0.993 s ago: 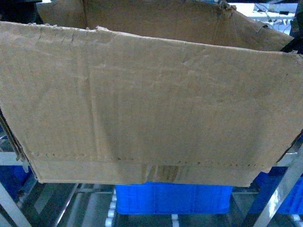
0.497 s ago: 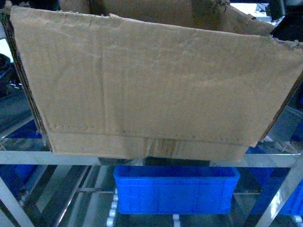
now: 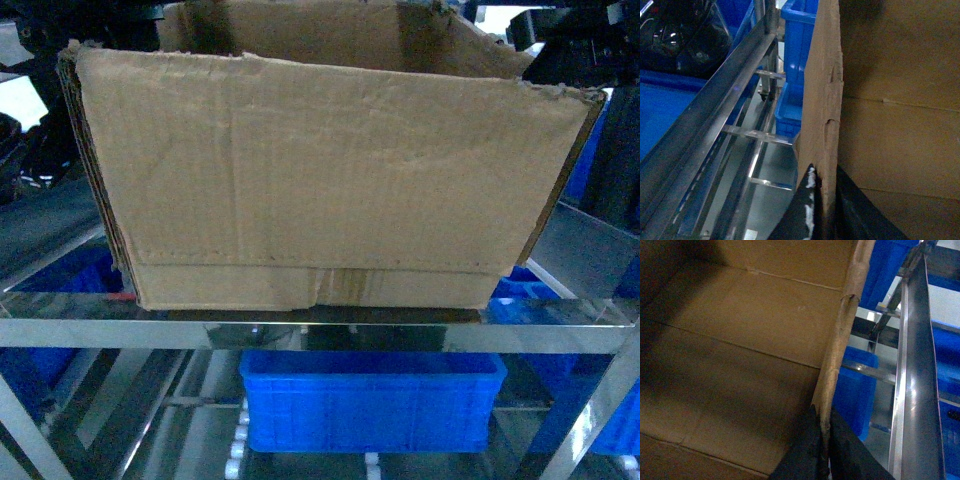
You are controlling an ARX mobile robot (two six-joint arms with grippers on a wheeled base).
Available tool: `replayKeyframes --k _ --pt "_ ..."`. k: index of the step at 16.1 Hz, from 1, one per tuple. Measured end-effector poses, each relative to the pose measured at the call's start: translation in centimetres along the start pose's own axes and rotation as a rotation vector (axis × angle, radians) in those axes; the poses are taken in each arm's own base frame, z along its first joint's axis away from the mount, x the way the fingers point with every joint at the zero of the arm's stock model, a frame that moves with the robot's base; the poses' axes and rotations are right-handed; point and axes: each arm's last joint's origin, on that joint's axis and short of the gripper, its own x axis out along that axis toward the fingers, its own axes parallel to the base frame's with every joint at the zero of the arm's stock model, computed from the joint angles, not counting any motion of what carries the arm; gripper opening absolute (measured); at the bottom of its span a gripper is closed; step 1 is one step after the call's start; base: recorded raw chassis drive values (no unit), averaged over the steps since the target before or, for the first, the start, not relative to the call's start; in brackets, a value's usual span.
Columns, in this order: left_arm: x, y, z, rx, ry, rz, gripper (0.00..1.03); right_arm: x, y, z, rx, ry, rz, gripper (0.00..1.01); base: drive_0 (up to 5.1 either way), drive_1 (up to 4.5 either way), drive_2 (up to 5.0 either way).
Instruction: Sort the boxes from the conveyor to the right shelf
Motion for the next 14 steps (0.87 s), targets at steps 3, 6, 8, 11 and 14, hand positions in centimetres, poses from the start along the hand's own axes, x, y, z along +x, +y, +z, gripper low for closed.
replayKeyframes --k 3,6,8,11,14 --pt "0.0 0.4 0.4 -0.011 -0.026 0.029 0.4 -0.2 -0.2 0.3 -0.023 -0.019 0.002 0.35 0.0 0.0 0.0" --pt "0.1 0.6 0.5 -0.014 -0.027 0.038 0.71 -0.3 -0.4 0.5 -0.025 -0.027 -0.004 0.66 0.0 0.0 0.0" --pt "0.1 0.5 0.5 -0.013 -0.028 0.034 1.0 -0.3 -0.4 0.6 -0.026 -0.037 0.006 1.0 0.0 0.0 0.0" --pt "-1.6 1.3 1.3 -0.057 -0.078 0.03 0.98 -1.3 -0.2 0.9 -0.035 -0.092 0.034 0.98 0.0 0.0 0.0" --pt "-3.8 2.5 1.3 -0.123 -0.059 0.043 0.98 -3.2 0.3 0.6 0.001 -0.091 0.057 0.98 0.0 0.0 0.0"
